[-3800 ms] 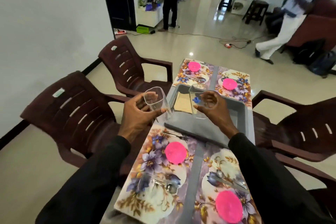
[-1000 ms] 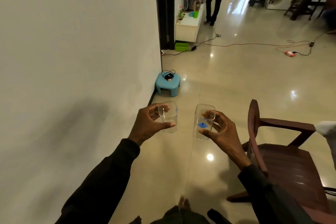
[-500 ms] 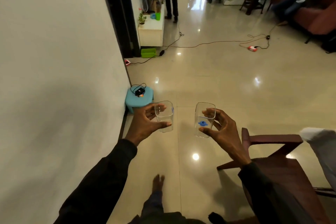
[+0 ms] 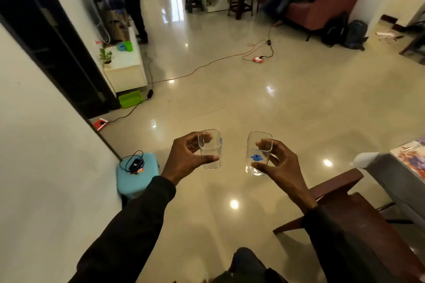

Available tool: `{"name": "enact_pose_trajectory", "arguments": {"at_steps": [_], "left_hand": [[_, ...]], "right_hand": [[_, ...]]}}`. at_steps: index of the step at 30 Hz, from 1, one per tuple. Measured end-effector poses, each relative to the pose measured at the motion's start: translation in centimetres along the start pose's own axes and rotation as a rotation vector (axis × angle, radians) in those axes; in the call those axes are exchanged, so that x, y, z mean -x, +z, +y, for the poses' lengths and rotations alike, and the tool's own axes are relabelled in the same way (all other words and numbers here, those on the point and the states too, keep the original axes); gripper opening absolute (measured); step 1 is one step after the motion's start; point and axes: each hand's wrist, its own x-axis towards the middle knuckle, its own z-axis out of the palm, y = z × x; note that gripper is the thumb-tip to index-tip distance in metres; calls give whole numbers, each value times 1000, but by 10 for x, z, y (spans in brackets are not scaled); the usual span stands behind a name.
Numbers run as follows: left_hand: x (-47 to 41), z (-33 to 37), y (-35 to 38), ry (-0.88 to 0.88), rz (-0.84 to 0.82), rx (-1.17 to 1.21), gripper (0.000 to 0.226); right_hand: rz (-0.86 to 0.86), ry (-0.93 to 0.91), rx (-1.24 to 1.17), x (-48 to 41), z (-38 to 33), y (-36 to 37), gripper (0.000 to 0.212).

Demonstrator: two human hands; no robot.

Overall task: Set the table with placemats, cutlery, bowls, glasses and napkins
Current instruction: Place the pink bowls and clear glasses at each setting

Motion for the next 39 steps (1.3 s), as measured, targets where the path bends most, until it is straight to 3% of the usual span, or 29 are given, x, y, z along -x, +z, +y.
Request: {"name": "enact_pose_trajectory", "arguments": {"at_steps": [14,21,39], "left_hand": [[-269,12,98,71,-194,2,65],[-391,34,178,92,-281,32,65],[-647,67,417,178,-702,70,63]], "right_hand": [[213,41,35,-211,52,-85,63],[319,72,57,-299,74,-158,62],[700,191,107,-448,146,-325,61]]}}
